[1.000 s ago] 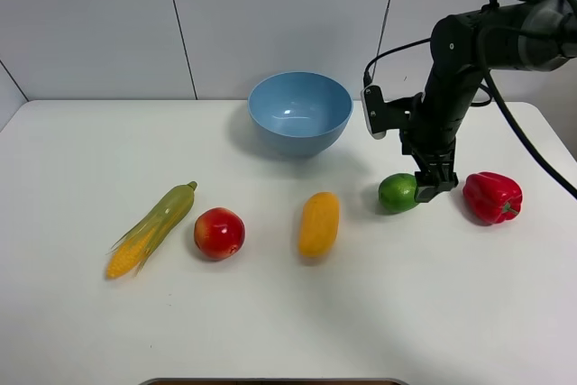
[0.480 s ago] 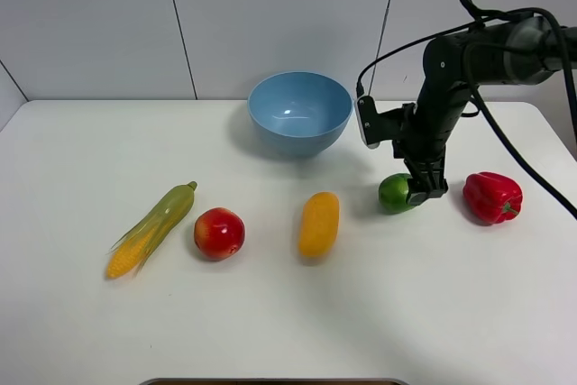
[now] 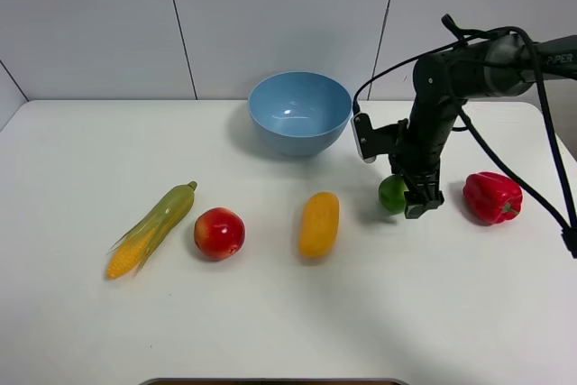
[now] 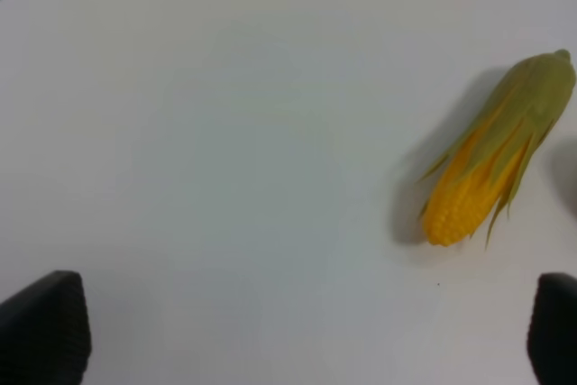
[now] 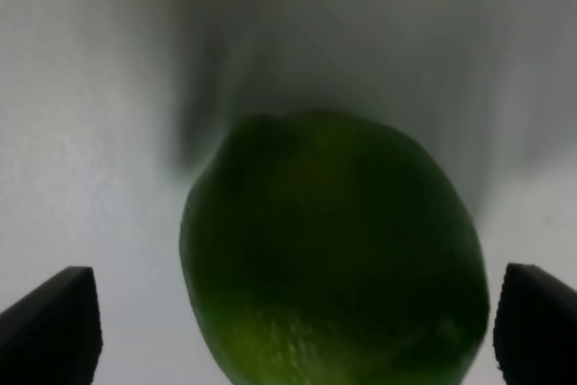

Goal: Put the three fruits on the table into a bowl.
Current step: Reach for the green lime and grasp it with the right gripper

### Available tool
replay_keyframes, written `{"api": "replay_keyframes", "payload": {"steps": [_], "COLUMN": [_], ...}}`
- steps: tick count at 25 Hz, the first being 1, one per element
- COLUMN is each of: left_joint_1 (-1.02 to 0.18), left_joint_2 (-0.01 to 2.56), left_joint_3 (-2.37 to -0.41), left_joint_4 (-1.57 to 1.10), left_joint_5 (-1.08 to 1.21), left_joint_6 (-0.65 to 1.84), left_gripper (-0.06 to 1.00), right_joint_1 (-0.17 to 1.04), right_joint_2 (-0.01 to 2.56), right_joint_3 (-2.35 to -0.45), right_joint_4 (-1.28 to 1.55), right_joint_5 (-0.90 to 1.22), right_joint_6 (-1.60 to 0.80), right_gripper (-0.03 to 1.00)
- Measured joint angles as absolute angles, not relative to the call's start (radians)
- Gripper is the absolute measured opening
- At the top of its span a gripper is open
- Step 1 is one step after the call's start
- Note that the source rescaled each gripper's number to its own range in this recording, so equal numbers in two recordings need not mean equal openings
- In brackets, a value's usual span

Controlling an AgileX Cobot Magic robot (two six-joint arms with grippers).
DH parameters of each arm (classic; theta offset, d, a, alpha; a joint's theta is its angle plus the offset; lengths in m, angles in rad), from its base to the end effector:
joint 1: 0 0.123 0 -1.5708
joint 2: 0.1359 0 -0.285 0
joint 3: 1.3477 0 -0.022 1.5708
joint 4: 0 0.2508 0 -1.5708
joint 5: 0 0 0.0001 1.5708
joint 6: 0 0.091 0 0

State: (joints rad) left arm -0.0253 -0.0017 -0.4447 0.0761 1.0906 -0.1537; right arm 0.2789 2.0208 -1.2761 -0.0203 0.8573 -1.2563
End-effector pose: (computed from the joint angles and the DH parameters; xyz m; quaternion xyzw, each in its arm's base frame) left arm -0.0005 0.0062 0.2596 -0.0571 0.8718 -0.0055 0.4866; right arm 0.3605 0.1018 0.1338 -0.6987 0.7148 -0.0201 0.0210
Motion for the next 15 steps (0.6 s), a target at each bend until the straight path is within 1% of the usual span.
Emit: {"api": "replay_keyframes", "payload": {"steps": [15], "left_joint_1": [-0.025], "left_joint_2": [-0.002], "left_joint_3": [-0.445], "left_joint_4": [0.076], "left_joint_5": [1.091], "left_joint_6": [-0.153], "left_gripper": [1.0], "right_joint_1": [0.279], "right_joint_2": [2.073], "right_joint_3": [-1.276], "right_joint_4": [-0.02], "right_joint_5": [0.815], "right_joint_6": [-1.256], "right_gripper": [0.88]}}
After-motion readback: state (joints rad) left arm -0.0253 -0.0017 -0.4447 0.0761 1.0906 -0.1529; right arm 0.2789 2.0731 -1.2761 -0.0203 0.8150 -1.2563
